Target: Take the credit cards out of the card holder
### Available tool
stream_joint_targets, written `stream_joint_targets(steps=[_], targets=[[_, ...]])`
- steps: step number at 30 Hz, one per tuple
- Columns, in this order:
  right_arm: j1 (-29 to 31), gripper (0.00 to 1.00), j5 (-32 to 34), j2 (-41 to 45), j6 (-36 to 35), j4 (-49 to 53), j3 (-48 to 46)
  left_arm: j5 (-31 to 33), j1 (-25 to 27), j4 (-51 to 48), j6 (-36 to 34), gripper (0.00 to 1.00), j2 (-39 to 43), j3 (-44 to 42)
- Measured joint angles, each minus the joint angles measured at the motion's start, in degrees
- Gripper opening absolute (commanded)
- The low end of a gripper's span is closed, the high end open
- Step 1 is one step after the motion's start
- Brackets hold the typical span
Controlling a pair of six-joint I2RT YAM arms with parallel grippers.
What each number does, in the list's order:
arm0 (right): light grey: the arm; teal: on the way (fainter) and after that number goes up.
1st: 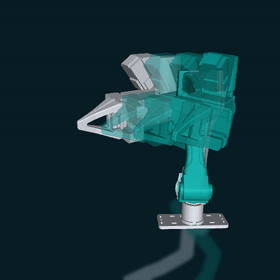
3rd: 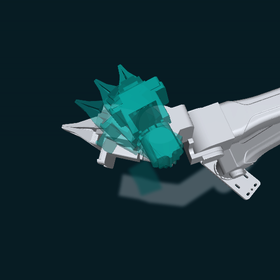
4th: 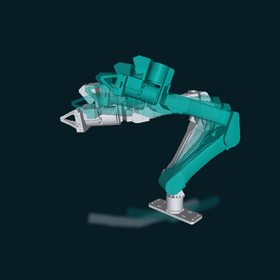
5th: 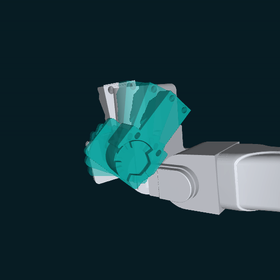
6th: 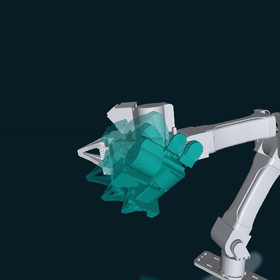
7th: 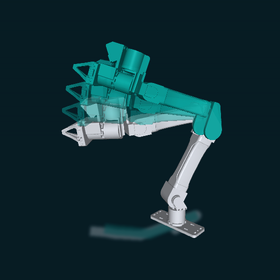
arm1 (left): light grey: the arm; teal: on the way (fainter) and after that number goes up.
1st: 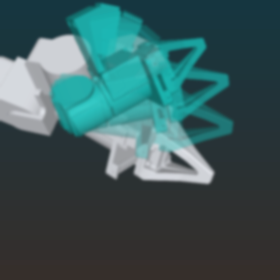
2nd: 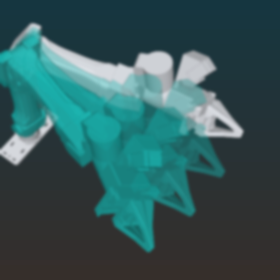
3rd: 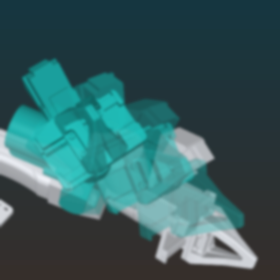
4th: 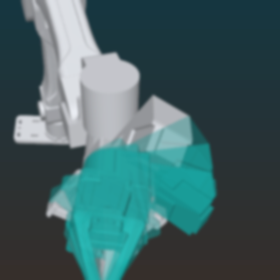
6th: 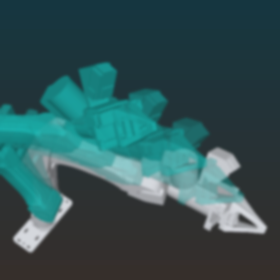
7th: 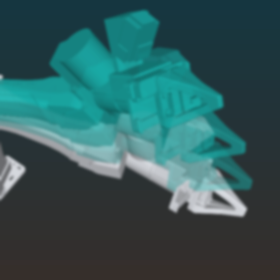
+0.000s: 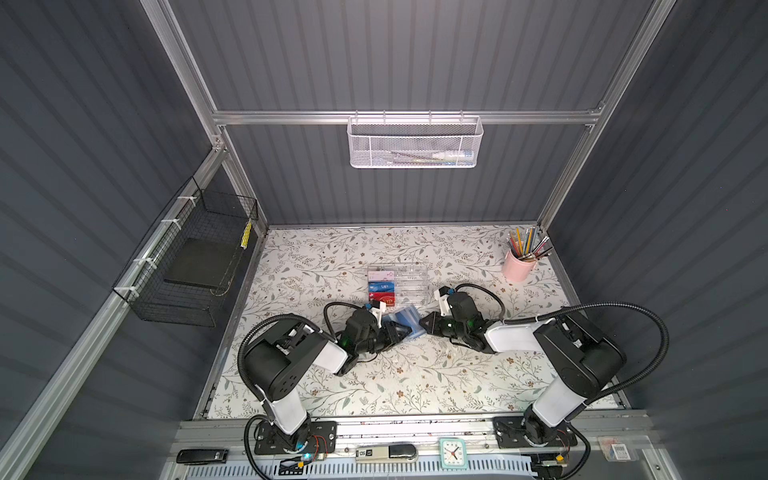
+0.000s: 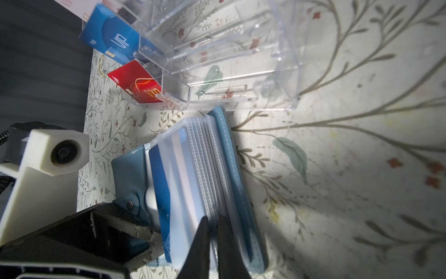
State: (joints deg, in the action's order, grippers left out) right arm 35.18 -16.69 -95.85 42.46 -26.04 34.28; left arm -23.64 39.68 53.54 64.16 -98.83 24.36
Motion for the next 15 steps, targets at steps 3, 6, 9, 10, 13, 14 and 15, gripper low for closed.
stream_joint_targets(steps=[3,6,9,10,13,14,15], targets=[[0.00,0.11,-0.02,-0.11,0.02,-0.20,-0.02,0.00,0.00,0.04,0.02,0.40,0.00,0.00],[0.00,0.11,-0.04,-0.17,0.04,-0.42,-0.11,0.00,0.00,0.04,0.02,0.40,0.00,0.02],[0.00,0.11,-0.02,-0.22,0.07,-0.57,-0.11,0.00,0.00,-0.13,0.02,0.40,0.00,0.11],[0.00,0.11,-0.02,-0.22,0.11,-0.57,-0.11,0.00,0.02,-0.26,0.02,0.39,0.00,0.20],[-0.02,0.11,0.09,-0.22,0.20,-0.63,-0.11,0.00,0.04,-0.98,0.00,0.40,0.02,0.66],[-0.02,0.11,0.15,-0.22,0.20,-0.66,-0.11,0.00,0.04,-1.20,0.02,0.40,0.02,0.76],[-0.02,0.11,0.17,-0.22,0.20,-0.68,-0.11,0.00,0.04,-1.29,0.02,0.39,0.02,0.87]])
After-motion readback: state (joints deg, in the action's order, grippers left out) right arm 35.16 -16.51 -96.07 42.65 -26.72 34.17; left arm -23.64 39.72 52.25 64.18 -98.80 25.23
